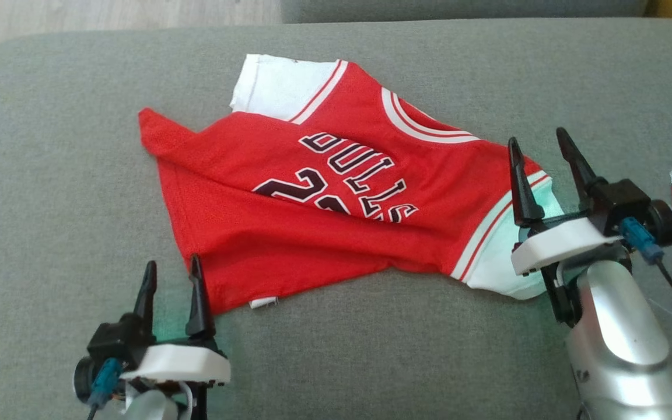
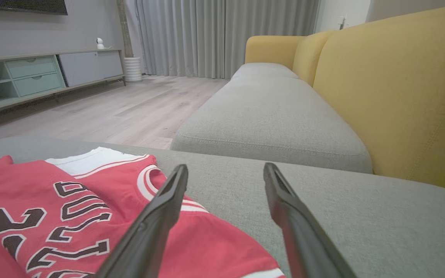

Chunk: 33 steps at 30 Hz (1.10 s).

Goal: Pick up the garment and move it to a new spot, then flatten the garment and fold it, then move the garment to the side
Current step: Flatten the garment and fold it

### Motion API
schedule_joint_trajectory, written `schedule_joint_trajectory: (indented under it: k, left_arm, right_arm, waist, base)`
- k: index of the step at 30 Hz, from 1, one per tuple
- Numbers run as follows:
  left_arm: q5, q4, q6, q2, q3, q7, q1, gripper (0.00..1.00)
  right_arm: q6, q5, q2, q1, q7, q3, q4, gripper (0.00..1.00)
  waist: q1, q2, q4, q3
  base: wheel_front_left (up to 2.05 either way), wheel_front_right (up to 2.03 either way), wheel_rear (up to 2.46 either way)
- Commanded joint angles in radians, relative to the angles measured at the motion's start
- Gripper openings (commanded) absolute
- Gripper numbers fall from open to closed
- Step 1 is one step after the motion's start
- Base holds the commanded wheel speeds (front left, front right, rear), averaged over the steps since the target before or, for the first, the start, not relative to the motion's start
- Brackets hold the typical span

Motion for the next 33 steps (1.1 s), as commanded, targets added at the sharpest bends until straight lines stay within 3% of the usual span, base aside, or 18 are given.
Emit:
schedule_joint_trajectory:
  k: [1, 19, 33]
  left_arm:
    - [0.005, -0.025, 0.002, 0.008, 0.032, -0.005, -0.027, 1.00]
    - [0.146, -0.053, 0.005, 0.008, 0.101, -0.005, 0.078, 1.00]
    - [0.143, -0.038, -0.018, 0.008, 0.100, -0.005, 0.149, 1.00]
  right_arm:
    - [-0.001, 0.006, 0.003, -0.006, -0.004, 0.024, -0.031, 1.00]
    - [-0.001, 0.077, 0.003, 0.209, -0.004, -0.003, -0.060, 1.00]
    - [-0.001, 0.101, 0.003, 0.265, -0.004, 0.010, -0.037, 1.00]
  waist:
    - [-0.0001, 0.0000, 0.002, -0.004]
    - [-0.0001, 0.0000, -0.062, -0.131]
    - [-0.0001, 0.0000, -0.073, -0.177]
  base:
    - [0.00, 0.00, 0.00]
    - [0.00, 0.00, 0.00]
    - [0.00, 0.00, 0.00]
